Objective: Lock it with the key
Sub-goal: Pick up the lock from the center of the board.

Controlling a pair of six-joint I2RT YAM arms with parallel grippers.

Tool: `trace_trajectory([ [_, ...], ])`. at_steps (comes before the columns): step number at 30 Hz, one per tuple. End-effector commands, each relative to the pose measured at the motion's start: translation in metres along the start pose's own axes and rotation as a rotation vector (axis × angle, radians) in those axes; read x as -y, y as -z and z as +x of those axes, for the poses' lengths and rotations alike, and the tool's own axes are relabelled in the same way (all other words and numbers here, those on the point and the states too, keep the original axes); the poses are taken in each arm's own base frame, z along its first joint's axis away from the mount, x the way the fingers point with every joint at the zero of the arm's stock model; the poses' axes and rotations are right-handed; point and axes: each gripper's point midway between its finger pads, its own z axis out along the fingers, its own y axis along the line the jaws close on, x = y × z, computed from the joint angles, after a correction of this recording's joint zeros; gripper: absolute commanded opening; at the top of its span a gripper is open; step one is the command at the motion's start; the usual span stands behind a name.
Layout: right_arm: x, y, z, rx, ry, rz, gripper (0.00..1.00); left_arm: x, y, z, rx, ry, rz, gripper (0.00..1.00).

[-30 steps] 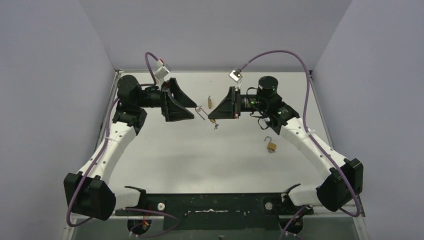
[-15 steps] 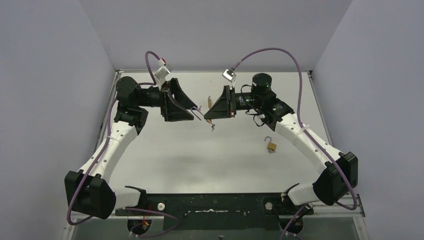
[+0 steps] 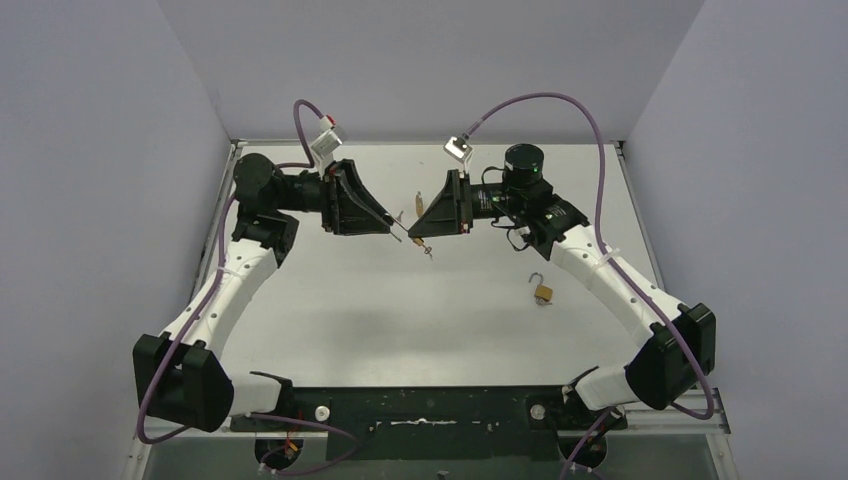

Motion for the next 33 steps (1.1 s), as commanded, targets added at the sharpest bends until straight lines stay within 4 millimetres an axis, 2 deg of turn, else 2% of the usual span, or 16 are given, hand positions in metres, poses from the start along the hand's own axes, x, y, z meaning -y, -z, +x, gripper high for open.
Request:
trace_trajectory([
  [1, -0.030, 0.002, -0.011, 0.009, 0.103, -0.059, 0.10, 0.007, -0.001, -0.004, -0.019, -0.057, 0.033, 0.14],
  [2, -0.031, 0.002, -0.012, 0.009, 0.105, -0.061, 0.09, 0.007, -0.001, -0.004, -0.016, -0.054, 0.033, 0.00],
  [6, -0.030, 0.002, -0.010, -0.007, 0.087, -0.060, 0.10, 0.018, -0.006, 0.000, -0.047, -0.093, 0.084, 0.00],
  [7, -0.030, 0.001, -0.009, -0.013, 0.080, -0.059, 0.13, 0.019, -0.007, 0.002, -0.055, -0.086, 0.093, 0.00],
  [8, -0.029, 0.001, -0.010, -0.016, 0.078, -0.059, 0.24, 0.020, -0.007, 0.003, -0.064, -0.088, 0.101, 0.00],
  [9, -0.031, 0.001, -0.010, -0.017, 0.081, -0.063, 0.30, 0.021, -0.008, 0.005, -0.072, -0.075, 0.107, 0.00],
  [10, -0.033, 0.002, -0.011, -0.017, 0.088, -0.068, 0.40, 0.022, -0.008, 0.005, -0.077, -0.074, 0.114, 0.00],
  [11, -0.035, 0.002, -0.012, -0.015, 0.094, -0.072, 0.54, 0.022, -0.009, 0.006, -0.084, -0.069, 0.121, 0.00],
  [15, -0.045, 0.006, -0.023, -0.005, 0.152, -0.080, 0.66, 0.031, -0.012, 0.004, -0.099, -0.085, 0.145, 0.00],
  [18, -0.052, 0.018, -0.037, 0.029, 0.225, -0.035, 0.85, 0.041, -0.017, 0.007, -0.144, -0.092, 0.178, 0.00],
  [19, -0.053, 0.027, -0.045, 0.056, 0.258, 0.000, 0.89, 0.043, -0.017, 0.004, -0.136, -0.098, 0.179, 0.00],
  [21, -0.057, 0.045, -0.061, 0.127, 0.329, 0.097, 0.91, 0.045, -0.017, -0.009, -0.091, -0.121, 0.167, 0.00],
  [24, -0.069, 0.071, -0.081, 0.278, 0.495, 0.261, 0.88, 0.048, -0.004, -0.046, 0.082, -0.180, 0.115, 0.00],
  [27, -0.090, 0.088, -0.096, 0.465, 0.631, 0.309, 0.93, 0.047, 0.014, -0.085, 0.301, -0.219, 0.051, 0.00],
  [30, -0.103, 0.094, -0.102, 0.585, 0.706, 0.264, 0.95, 0.052, 0.021, -0.107, 0.452, -0.264, -0.004, 0.00],
  [33, -0.107, 0.089, -0.108, 0.622, 0.756, 0.198, 0.91, 0.056, 0.027, -0.121, 0.571, -0.299, -0.060, 0.00],
])
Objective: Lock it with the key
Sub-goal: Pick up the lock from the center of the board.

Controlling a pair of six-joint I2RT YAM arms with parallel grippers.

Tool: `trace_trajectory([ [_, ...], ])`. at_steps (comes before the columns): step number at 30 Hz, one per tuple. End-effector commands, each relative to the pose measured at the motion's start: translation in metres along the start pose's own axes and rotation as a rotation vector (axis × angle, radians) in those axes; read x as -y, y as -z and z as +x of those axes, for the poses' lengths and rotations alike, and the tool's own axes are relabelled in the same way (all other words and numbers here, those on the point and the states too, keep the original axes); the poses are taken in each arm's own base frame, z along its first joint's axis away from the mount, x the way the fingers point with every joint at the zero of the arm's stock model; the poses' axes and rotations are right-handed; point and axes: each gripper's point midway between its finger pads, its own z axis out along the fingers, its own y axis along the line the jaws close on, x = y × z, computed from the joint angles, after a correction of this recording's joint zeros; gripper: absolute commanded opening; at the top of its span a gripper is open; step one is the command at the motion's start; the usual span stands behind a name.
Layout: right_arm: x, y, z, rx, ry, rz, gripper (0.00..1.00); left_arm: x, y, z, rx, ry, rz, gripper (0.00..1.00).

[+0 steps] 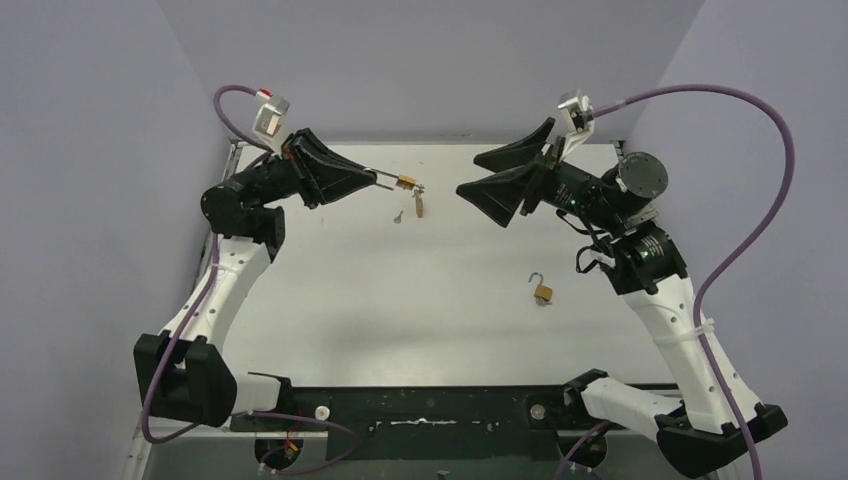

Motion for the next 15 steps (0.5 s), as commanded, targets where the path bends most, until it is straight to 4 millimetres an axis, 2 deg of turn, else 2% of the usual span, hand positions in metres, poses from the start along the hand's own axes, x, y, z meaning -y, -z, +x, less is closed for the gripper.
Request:
trace_trajectory([
  [1, 0.002, -0.017, -0.034, 0.196, 0.123, -0.047, 0.90, 0.026, -0.002, -0.052, 0.295, -0.173, -0.059, 0.00],
  [4, -0.010, -0.035, -0.031, 0.201, 0.148, -0.144, 0.88, 0.032, 0.002, -0.064, 0.401, -0.175, -0.070, 0.00],
  [8, -0.015, -0.057, -0.023, 0.185, 0.182, -0.220, 0.86, 0.039, 0.004, -0.071, 0.460, -0.155, -0.047, 0.00],
  [15, -0.034, -0.070, -0.030, 0.224, 0.199, -0.347, 0.80, 0.040, 0.005, -0.071, 0.482, -0.152, -0.076, 0.00],
])
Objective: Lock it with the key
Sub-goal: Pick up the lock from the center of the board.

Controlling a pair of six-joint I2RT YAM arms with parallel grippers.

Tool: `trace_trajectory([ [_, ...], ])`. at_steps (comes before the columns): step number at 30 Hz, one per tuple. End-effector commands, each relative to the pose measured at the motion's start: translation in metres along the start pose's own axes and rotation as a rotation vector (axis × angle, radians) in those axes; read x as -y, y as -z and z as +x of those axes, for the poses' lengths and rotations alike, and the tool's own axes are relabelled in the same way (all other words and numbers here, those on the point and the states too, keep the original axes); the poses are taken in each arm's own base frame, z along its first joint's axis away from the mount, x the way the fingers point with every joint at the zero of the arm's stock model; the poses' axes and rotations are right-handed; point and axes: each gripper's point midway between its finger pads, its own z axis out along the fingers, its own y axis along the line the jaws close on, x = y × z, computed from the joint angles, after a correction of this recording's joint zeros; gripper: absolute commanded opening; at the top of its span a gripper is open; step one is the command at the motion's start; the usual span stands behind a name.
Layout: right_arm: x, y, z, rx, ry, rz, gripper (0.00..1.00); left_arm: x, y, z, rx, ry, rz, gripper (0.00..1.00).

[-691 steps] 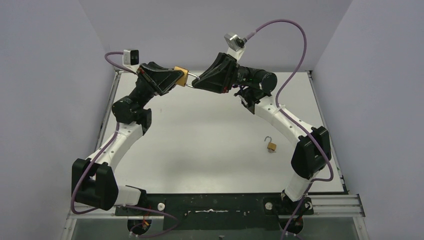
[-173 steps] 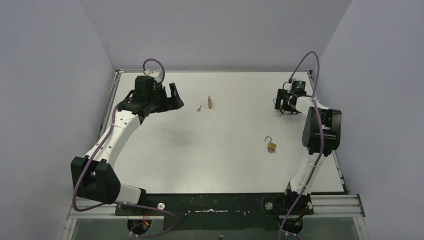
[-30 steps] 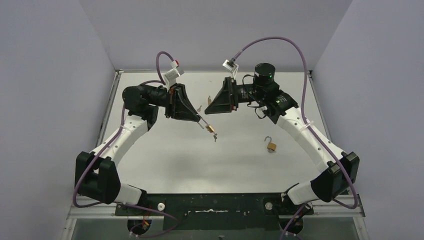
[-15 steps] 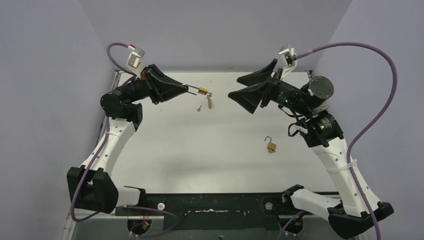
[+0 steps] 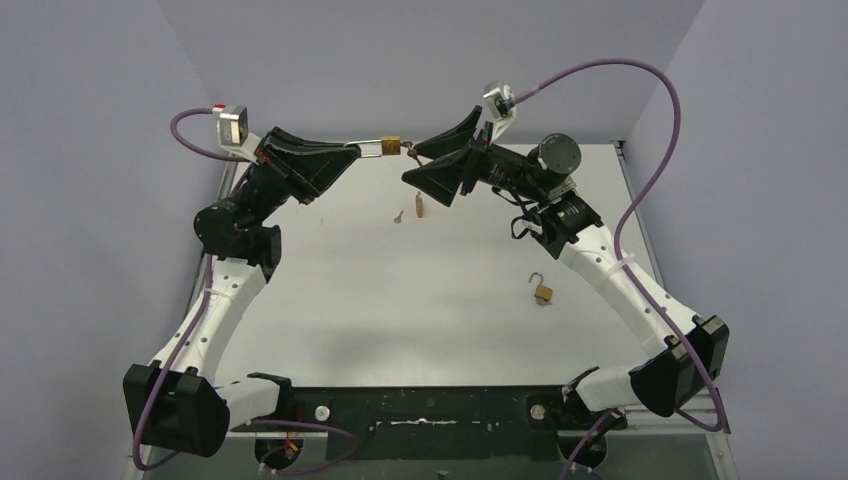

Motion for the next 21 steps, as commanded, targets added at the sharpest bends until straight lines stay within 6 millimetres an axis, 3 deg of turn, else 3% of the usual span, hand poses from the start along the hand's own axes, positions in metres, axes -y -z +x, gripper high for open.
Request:
trace_trajectory([
  [1, -0.053, -0.002, -0.054, 0.156, 0.159, -0.181, 0.79, 0.013, -0.002, -0.015, 0.077, -0.061, 0.005, 0.00],
  [9, -0.061, -0.008, -0.052, 0.157, 0.154, -0.218, 0.69, 0.006, 0.001, -0.008, 0.054, -0.065, -0.029, 0.00],
  [21, -0.059, -0.033, -0.054, 0.167, 0.150, -0.239, 0.52, 0.016, 0.001, -0.007, 0.038, -0.068, -0.007, 0.00],
])
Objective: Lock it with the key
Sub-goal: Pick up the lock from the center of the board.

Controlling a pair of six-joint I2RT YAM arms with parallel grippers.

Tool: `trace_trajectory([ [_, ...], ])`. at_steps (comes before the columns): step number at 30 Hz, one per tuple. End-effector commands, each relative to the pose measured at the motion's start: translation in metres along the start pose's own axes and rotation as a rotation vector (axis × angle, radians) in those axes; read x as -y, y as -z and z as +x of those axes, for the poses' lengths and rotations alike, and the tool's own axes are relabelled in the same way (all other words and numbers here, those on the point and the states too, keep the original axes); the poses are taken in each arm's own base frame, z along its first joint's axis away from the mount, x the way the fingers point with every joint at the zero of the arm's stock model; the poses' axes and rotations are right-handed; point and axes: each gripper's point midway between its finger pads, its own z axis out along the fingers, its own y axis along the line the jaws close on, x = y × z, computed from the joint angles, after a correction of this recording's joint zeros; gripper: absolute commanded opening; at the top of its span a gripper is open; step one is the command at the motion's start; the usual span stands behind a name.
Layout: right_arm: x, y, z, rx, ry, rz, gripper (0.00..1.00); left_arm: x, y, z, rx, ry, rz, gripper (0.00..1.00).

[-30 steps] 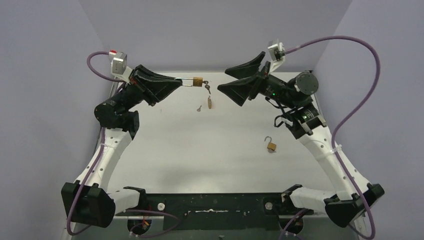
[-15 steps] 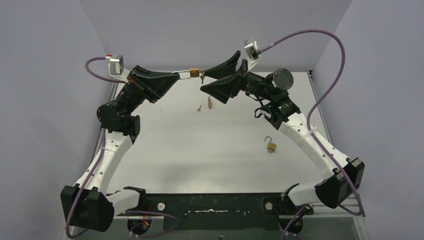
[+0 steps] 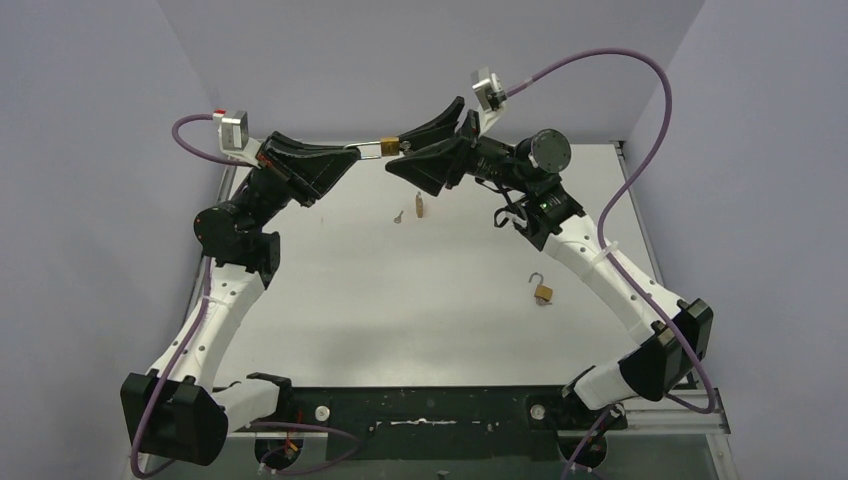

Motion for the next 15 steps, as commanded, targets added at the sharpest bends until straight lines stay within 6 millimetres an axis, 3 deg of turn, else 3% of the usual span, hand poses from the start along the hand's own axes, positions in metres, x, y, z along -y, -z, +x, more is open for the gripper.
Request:
trace_trajectory([
  [1, -0.019, -0.012, -0.030, 0.081, 0.093, -0.061, 0.48, 0.026, -0.002, -0.010, 0.022, -0.059, 0.055, 0.00],
  [7, -0.024, -0.015, -0.030, 0.082, 0.092, -0.068, 0.02, 0.024, -0.001, -0.009, 0.019, -0.065, 0.047, 0.00],
  [15, -0.033, -0.007, -0.029, 0.052, 0.095, -0.063, 0.00, 0.019, 0.001, -0.006, 0.004, -0.055, 0.035, 0.00],
])
